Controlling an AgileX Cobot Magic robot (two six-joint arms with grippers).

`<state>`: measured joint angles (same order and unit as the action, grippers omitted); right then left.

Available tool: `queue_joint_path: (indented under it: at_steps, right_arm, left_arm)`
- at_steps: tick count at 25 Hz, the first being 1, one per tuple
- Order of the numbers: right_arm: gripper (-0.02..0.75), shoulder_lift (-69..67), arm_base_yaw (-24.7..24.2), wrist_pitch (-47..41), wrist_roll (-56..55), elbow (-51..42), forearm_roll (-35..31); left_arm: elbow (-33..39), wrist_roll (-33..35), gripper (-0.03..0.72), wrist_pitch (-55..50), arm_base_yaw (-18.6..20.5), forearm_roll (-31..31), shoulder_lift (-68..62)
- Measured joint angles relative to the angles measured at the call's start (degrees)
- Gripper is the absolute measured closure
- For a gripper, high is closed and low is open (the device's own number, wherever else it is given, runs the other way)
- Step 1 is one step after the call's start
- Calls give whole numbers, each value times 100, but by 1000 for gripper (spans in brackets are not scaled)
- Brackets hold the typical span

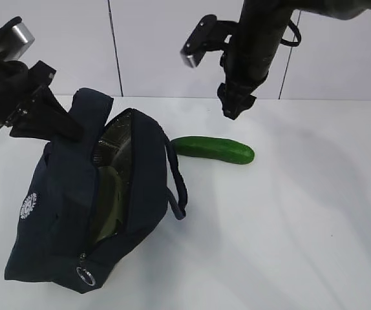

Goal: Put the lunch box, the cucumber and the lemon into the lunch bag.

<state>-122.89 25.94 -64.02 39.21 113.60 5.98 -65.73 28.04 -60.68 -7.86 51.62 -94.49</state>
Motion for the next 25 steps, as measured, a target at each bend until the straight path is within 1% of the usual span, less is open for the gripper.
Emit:
queue_joint_path:
  at_steps: [3, 5, 12, 18, 22, 25]
  right_arm:
    - [274, -234, 0, 102, 509, 0, 419]
    - [274, -403, 0, 329, 607, 0, 519]
    - [274, -644, 0, 1257, 661, 0, 361]
    - [276, -690, 0, 1232, 670, 0, 222]
    - [277, -690, 0, 998, 670, 0, 42]
    - [277, -702, 0, 983, 814, 0, -49]
  left_arm:
    - [0, 23, 683, -81, 0, 0, 0]
    - [0, 23, 683, -162, 0, 0, 0]
    - [0, 42, 683, -203, 0, 0, 0]
    - [0, 42, 683, -179, 0, 0, 0]
    - [0, 42, 683, -156, 0, 0, 0]
    - [0, 42, 683, -156, 0, 0, 0]
